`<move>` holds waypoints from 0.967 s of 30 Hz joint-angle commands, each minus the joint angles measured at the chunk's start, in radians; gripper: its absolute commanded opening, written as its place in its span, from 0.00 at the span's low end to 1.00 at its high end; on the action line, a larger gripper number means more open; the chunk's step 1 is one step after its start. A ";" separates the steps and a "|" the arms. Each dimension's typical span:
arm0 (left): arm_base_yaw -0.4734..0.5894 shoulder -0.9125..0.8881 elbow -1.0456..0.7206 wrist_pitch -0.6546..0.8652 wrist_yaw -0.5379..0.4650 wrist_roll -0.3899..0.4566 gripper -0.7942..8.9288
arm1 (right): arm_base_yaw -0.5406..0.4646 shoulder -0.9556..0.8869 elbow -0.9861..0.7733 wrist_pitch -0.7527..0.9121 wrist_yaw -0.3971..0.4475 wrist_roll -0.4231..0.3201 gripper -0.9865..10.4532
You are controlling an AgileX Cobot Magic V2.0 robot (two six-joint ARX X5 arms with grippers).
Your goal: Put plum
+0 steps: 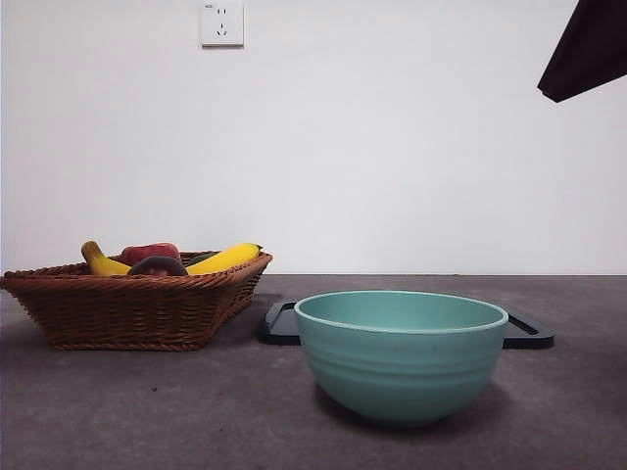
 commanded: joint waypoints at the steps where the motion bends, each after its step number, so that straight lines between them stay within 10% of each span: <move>1: 0.056 -0.071 -0.052 0.104 -0.041 0.068 0.09 | 0.008 0.006 0.016 0.011 0.000 -0.009 0.09; 13: 0.199 -0.446 -0.486 0.357 -0.410 0.064 0.09 | 0.008 0.006 0.016 0.011 0.000 -0.009 0.09; 29: 0.211 -0.718 -0.911 0.353 -0.427 0.056 0.09 | 0.008 0.006 0.016 0.011 0.000 -0.009 0.09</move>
